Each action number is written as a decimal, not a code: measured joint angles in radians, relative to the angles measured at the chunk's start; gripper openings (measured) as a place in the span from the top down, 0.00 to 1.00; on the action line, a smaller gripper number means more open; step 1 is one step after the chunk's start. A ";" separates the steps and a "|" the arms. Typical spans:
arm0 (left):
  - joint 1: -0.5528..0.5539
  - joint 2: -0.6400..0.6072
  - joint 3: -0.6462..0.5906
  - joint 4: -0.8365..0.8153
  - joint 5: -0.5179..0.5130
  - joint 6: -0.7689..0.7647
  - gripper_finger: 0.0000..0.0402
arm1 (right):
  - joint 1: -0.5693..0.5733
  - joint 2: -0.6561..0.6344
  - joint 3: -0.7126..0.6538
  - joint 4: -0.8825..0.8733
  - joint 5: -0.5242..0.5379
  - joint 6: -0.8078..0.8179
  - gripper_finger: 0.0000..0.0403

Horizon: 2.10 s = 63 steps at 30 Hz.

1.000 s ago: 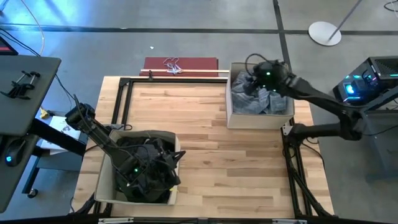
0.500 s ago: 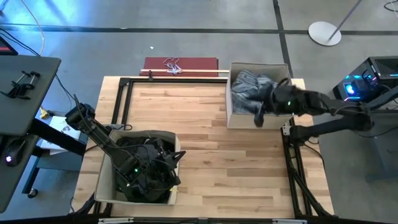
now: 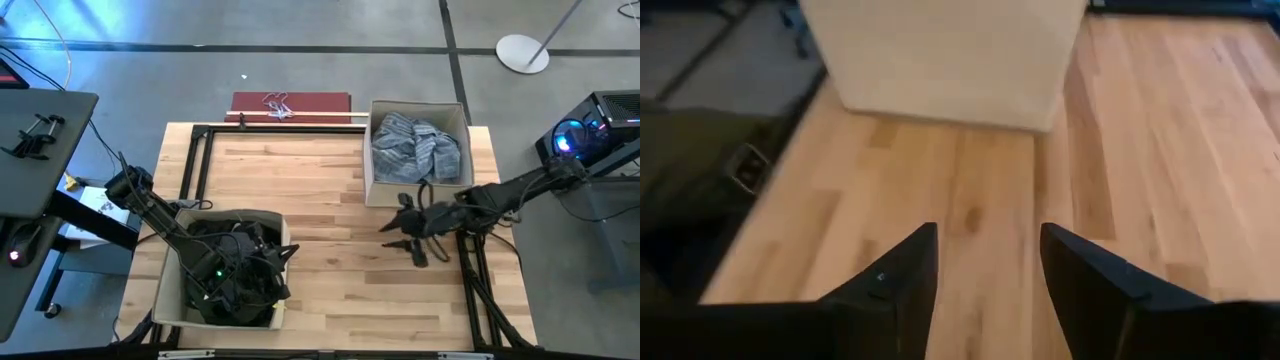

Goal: Sort clothes
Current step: Move the bottom laundry organizer beside the top laundry organizer

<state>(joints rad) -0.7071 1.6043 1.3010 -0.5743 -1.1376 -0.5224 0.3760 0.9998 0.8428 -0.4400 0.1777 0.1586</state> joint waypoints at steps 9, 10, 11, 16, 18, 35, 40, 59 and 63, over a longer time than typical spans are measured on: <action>0.000 -0.033 0.046 -0.003 0.095 0.087 1.00 | 0.044 -0.147 -0.008 0.007 0.076 0.051 0.68; 0.001 -0.051 0.073 -0.003 0.152 0.119 1.00 | 0.044 -0.153 -0.008 0.007 0.082 0.057 0.68; 0.003 -0.068 0.107 -0.002 0.225 0.153 1.00 | 0.044 -0.158 -0.008 0.007 0.088 0.063 0.68; -0.003 -0.094 0.280 -0.043 0.761 0.278 0.96 | 0.044 -0.144 -0.008 0.004 0.103 0.069 0.68; -0.009 -0.092 0.338 -0.060 0.904 0.205 0.91 | 0.044 -0.129 -0.008 0.005 0.108 0.068 0.68; -0.205 -0.056 0.257 -0.518 0.979 -0.671 0.47 | 0.043 -0.044 -0.008 0.085 0.122 0.002 0.68; -0.234 -0.003 0.210 -0.387 1.026 -0.566 0.48 | 0.043 -0.044 -0.008 0.098 0.123 -0.010 0.68; -0.022 0.156 0.212 -0.605 1.019 0.150 0.97 | 0.043 -0.044 -0.008 0.109 0.123 -0.001 0.68; 0.105 0.157 0.211 -0.598 0.974 0.381 0.99 | 0.043 -0.044 -0.008 0.109 0.123 0.001 0.68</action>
<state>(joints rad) -0.6023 1.7609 1.5117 -1.1724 -0.1633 -0.1413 0.4191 0.9554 0.8349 -0.3305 0.3004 0.1595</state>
